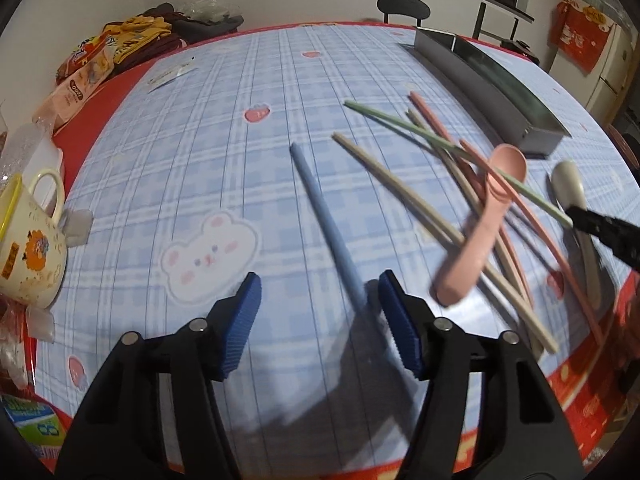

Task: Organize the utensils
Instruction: 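Close the left tool on the blue chopstick while the right tool holds the beige spoon, then carry the blue chopstick and beige spoon to the caddy and open both tools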

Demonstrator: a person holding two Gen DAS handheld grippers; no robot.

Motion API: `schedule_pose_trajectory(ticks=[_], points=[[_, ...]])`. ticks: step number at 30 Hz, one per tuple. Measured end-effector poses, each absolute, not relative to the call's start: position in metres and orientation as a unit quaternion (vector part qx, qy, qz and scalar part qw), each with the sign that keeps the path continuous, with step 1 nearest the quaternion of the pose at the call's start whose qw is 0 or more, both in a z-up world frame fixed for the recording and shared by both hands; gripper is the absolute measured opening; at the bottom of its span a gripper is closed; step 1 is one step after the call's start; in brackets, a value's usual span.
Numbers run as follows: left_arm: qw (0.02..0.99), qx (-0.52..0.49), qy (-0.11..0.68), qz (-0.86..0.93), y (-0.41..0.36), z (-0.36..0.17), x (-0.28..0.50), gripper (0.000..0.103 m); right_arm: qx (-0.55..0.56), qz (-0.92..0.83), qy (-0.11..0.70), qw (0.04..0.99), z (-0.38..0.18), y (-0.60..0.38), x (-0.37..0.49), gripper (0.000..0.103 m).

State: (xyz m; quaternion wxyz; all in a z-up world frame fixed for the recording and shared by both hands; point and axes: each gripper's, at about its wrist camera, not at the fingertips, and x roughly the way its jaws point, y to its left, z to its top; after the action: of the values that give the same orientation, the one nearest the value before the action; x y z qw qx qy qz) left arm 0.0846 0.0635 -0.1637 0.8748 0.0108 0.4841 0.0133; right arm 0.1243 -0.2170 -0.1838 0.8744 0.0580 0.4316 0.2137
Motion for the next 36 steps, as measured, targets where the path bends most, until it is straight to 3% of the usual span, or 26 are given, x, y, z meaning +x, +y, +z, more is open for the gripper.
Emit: schedule_pose_trajectory(ticks=[5,15,17,21,36], points=[[0.887,0.017,0.462,0.012,0.059,-0.163,0.091,0.038,0.049,0.218,0.430,0.875,-0.184,-0.212,0.122,0.008],[0.898,0.001,0.440,0.018,0.065,-0.165,0.089,0.022,0.066,0.215,0.427,0.876,-0.185,-0.219,0.123,0.008],[0.899,0.006,0.438,0.019,0.063,-0.165,0.087,0.014,0.061,0.213,0.426,0.877,-0.184,-0.218,0.123,0.008],[0.901,-0.006,0.434,-0.005,0.063,-0.164,0.081,0.010,0.058,0.217,0.424,0.877,-0.184,-0.217,0.123,0.008],[0.906,-0.119,0.401,-0.066,0.094,-0.155,0.066,0.010,0.093,0.240,0.401,0.879,-0.179,-0.228,0.121,0.008]])
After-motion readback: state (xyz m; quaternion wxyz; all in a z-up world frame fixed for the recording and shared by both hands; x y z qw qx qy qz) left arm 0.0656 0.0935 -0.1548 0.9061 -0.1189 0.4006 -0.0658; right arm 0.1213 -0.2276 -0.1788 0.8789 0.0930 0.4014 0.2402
